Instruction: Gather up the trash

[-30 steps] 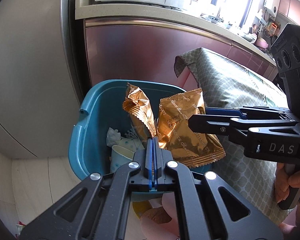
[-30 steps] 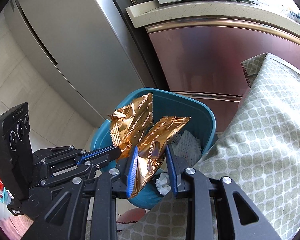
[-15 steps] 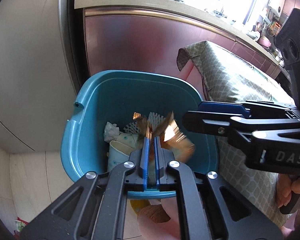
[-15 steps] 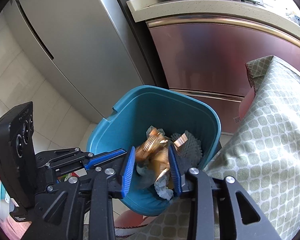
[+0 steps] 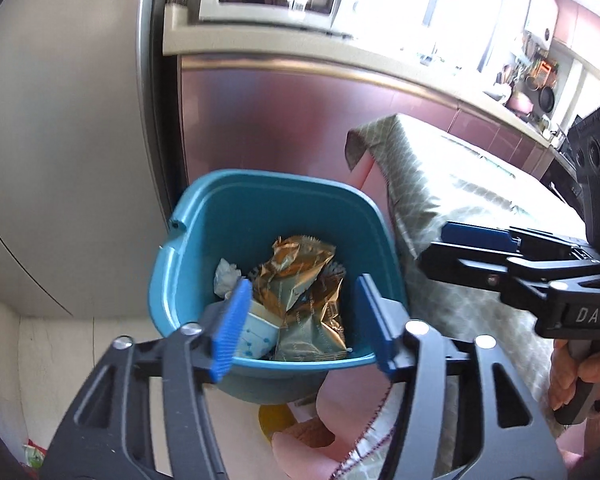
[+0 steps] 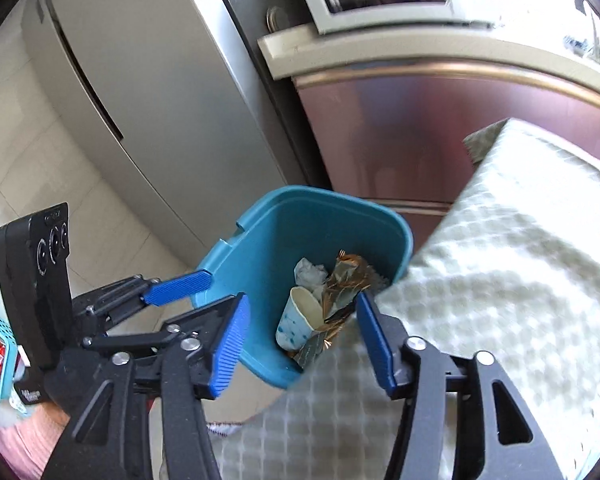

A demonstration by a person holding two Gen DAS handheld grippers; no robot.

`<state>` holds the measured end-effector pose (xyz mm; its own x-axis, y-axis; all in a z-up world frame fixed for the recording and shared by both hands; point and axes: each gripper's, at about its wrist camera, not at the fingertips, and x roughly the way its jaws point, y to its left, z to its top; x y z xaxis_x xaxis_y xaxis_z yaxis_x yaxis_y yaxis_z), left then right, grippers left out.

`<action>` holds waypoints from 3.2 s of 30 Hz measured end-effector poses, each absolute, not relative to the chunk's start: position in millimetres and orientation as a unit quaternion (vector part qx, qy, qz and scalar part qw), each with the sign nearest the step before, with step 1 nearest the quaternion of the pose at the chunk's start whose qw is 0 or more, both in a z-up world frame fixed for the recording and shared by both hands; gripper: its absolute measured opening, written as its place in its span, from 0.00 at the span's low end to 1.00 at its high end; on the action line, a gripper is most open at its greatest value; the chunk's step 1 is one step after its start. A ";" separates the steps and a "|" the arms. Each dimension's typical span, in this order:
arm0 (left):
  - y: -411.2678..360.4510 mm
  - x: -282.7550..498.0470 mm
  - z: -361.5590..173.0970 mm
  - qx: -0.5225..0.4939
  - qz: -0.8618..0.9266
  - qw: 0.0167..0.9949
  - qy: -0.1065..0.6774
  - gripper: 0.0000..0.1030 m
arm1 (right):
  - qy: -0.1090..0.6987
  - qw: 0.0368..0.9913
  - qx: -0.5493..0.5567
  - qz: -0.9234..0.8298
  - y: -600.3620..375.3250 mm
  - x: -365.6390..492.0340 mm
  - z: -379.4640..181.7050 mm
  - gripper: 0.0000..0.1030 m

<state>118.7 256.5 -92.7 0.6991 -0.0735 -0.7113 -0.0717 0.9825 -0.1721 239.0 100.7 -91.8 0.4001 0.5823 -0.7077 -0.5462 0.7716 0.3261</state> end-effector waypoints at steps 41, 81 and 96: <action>114.3 -46.6 1.2 -0.025 0.026 0.988 0.152 0.94 | 0.141 0.989 -0.002 0.048 -84.1 13.3 -31.5 0.94; 100.2 -56.8 2.2 -0.006 0.030 0.991 0.131 0.94 | 0.127 0.992 0.014 0.022 -106.8 -5.3 -25.7 0.94; 99.0 -58.4 3.9 -0.009 0.035 0.991 0.129 0.94 | 0.130 0.991 0.021 0.021 -110.2 -5.5 -27.5 0.94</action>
